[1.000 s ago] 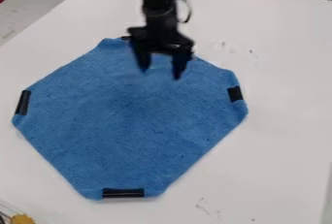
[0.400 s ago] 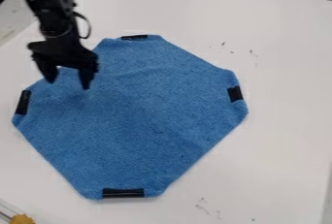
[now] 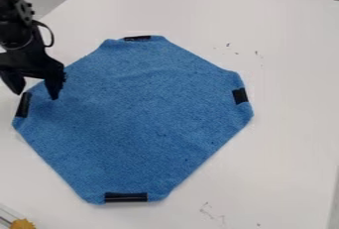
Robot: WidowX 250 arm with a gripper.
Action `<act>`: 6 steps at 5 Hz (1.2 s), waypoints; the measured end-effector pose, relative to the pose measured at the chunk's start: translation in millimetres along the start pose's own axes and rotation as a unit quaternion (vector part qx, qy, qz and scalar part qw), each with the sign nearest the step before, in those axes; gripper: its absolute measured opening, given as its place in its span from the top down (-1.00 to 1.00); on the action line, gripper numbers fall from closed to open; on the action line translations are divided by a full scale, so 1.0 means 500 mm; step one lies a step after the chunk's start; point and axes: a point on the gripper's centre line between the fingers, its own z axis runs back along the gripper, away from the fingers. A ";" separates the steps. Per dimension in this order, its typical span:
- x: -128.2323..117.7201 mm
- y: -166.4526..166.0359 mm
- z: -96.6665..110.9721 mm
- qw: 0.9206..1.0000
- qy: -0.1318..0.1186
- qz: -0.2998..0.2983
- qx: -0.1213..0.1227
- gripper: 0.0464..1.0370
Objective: Fold the cloth from left to right
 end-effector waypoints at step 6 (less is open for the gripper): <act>0.006 0.012 -0.040 1.000 0.015 0.009 -0.013 0.60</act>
